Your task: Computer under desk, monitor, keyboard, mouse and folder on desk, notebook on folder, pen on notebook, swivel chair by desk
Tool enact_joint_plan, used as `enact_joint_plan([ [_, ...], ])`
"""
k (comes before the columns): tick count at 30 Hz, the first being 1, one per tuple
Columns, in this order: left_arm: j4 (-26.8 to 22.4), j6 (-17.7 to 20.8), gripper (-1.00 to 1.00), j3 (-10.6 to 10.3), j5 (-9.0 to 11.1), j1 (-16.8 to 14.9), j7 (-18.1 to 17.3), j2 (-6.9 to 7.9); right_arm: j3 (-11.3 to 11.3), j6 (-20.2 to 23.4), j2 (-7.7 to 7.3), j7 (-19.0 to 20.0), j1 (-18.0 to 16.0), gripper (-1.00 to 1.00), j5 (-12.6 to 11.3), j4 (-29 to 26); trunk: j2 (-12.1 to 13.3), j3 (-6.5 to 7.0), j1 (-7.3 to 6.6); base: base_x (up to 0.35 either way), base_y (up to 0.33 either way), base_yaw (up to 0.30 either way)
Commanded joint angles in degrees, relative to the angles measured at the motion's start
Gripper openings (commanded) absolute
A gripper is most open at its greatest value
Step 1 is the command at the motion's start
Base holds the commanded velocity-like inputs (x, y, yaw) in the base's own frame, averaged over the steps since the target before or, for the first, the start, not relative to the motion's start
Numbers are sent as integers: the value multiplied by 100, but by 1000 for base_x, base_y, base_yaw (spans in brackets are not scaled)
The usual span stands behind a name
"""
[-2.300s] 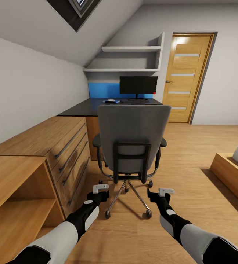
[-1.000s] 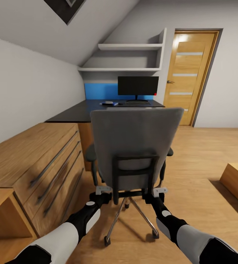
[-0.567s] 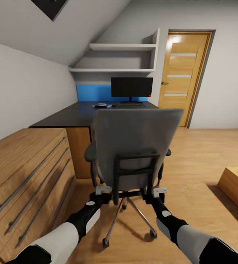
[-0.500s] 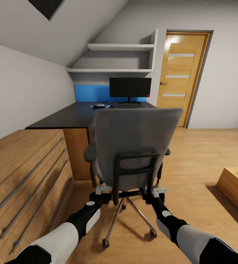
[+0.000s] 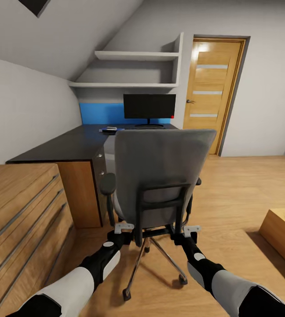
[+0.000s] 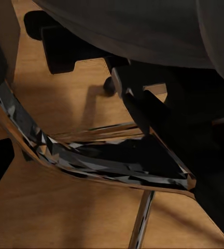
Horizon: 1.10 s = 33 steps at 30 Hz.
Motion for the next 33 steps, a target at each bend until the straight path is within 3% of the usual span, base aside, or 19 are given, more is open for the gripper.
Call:
enact_joint_plan([
  [1, 3, -5, 100, -23, 37, -5, 32, 0, 49, -11, 0, -40, -4, 100, -16, 2, -2, -5, 3, 319, -10, -1],
  [21, 2, 1, 100, -23, 37, -5, 31, 0, 49, -11, 0, -41, -4, 100, -15, 2, -2, -5, 3, 313, -42, 0],
  [27, -61, 3, 100, -23, 56, -5, -30, 0, 49, -8, 0, -40, -4, 100, -16, 2, -2, -5, 3, 75, -1, 0],
  [33, -182, 24, 100, -23, 70, -5, -67, 0, 49, -7, 0, -40, -4, 100, -16, 2, -242, -113, 134, 6, 0, 0],
])
